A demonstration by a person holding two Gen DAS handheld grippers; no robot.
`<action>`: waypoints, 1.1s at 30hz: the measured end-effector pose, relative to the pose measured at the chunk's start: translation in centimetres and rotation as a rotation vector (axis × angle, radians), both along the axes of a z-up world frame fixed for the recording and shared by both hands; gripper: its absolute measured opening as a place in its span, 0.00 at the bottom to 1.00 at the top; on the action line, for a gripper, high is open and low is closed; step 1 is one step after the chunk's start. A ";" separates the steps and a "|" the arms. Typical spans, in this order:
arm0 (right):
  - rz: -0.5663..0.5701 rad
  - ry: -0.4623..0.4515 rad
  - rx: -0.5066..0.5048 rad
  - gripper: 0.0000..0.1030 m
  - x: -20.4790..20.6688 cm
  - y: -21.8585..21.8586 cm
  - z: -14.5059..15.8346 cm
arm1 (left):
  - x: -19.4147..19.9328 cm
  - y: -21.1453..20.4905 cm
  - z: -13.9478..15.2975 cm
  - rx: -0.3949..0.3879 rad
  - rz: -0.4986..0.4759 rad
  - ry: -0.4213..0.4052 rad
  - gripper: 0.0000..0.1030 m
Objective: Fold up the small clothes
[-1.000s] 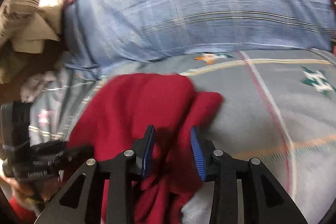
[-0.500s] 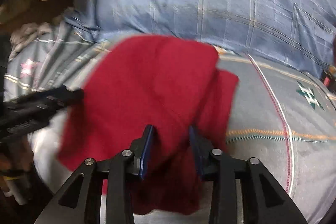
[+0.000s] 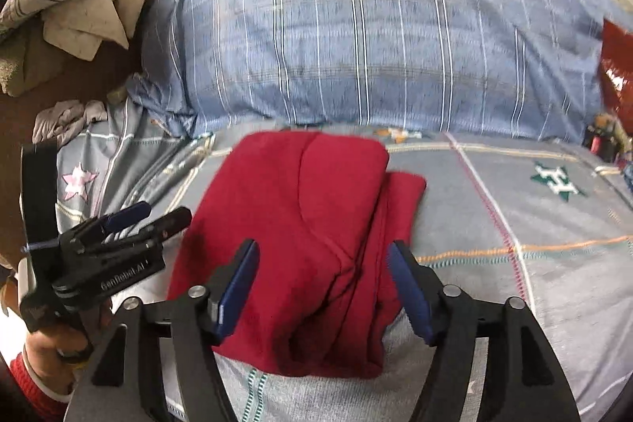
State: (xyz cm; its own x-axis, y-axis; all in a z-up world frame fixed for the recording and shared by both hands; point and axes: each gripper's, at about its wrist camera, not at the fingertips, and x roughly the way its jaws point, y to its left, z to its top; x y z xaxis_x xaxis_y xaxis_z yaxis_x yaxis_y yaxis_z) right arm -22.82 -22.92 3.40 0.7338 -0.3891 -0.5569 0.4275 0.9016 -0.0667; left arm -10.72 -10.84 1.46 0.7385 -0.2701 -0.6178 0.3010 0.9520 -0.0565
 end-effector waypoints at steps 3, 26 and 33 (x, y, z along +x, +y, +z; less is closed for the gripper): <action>-0.005 -0.004 0.001 0.72 0.2 0.5 0.0 | -0.5 0.7 0.3 -0.017 0.009 -0.010 0.70; -0.032 0.019 0.037 0.76 1.0 0.3 -1.3 | -0.7 1.3 1.1 0.022 0.002 -0.028 0.71; -0.030 0.027 0.040 0.77 1.2 0.3 -1.5 | -0.7 1.2 1.0 0.031 -0.003 -0.034 0.71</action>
